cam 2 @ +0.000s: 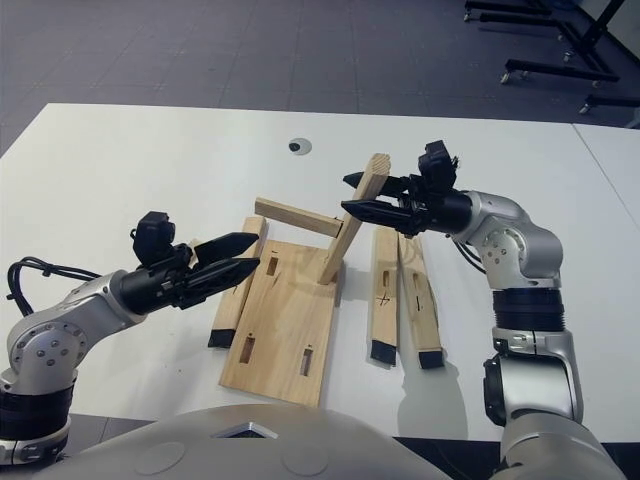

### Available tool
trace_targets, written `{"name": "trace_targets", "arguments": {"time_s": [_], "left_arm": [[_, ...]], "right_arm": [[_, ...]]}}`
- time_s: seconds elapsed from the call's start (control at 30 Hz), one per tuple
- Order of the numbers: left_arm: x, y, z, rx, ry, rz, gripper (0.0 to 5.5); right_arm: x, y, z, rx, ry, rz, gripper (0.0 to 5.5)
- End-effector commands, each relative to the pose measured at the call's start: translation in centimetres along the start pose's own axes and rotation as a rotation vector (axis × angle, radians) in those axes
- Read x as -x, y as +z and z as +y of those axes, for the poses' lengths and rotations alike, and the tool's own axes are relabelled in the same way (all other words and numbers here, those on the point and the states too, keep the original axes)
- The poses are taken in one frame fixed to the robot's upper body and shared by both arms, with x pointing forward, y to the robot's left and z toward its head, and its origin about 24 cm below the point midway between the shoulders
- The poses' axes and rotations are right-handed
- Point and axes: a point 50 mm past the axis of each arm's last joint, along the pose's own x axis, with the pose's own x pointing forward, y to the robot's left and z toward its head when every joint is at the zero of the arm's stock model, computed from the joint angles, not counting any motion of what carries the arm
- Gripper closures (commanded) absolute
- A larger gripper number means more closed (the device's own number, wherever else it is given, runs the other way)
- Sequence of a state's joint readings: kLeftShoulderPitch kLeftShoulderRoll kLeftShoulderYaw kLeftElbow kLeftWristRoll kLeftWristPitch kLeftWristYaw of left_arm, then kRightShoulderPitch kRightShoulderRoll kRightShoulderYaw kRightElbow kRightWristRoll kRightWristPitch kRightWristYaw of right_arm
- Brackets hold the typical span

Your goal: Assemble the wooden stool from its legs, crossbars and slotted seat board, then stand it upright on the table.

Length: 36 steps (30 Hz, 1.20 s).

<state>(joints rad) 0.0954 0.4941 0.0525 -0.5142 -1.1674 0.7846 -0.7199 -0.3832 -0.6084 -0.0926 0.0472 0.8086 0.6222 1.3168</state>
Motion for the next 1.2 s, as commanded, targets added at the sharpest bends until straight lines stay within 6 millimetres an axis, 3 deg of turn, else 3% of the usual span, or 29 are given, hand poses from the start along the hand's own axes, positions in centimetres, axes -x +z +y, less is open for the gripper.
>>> {"name": "trace_targets", "arguments": {"time_s": [0.03, 0.23, 0.33, 0.53, 0.63, 0.73, 0.9, 0.97, 1.03, 1.2], "left_arm": [[0.0, -0.2, -0.2, -0.016, 0.026, -0.008, 1.66], [0.1, -0.9, -0.9, -0.001, 0.042, -0.021, 1.66], [0.1, -1.1, -1.2, 0.006, 0.043, -0.022, 1.66], [0.5, -1.7, -1.5, 0.028, 0.06, -0.022, 1.66], [0.4, -2.2, -1.8, 0.033, 0.069, -0.027, 1.66], [0.3, -2.8, -2.2, 0.043, 0.081, -0.034, 1.66], [0.3, -3.0, -2.4, 0.048, 0.097, -0.049, 1.66], [0.3, -3.1, -2.5, 0.048, 0.101, -0.052, 1.66], [0.5, -3.1, -2.4, 0.047, 0.111, -0.058, 1.66], [0.2, -2.9, -2.0, 0.04, 0.112, -0.071, 1.66]], "right_arm": [[0.1, 1.8, 0.6, 0.042, 0.004, -0.02, 1.64], [0.8, 2.9, 0.2, 0.101, -0.101, -0.092, 0.63], [0.9, 4.0, 0.2, 0.131, -0.173, -0.211, 0.11], [-1.2, 9.2, 1.7, 0.128, -0.124, -0.481, 0.11], [-2.7, 10.5, 1.8, 0.14, -0.145, -0.481, 0.11], [-4.7, 9.9, 2.0, 0.072, -0.118, -0.43, 0.11], [-5.4, 1.9, 1.3, -0.038, -0.155, -0.12, 0.11], [-5.7, 0.7, 1.4, -0.033, -0.142, -0.079, 0.11], [-6.2, 1.9, 1.6, 0.004, -0.11, -0.125, 0.11], [-5.8, 7.1, 2.0, 0.11, -0.107, -0.333, 0.11]]}}
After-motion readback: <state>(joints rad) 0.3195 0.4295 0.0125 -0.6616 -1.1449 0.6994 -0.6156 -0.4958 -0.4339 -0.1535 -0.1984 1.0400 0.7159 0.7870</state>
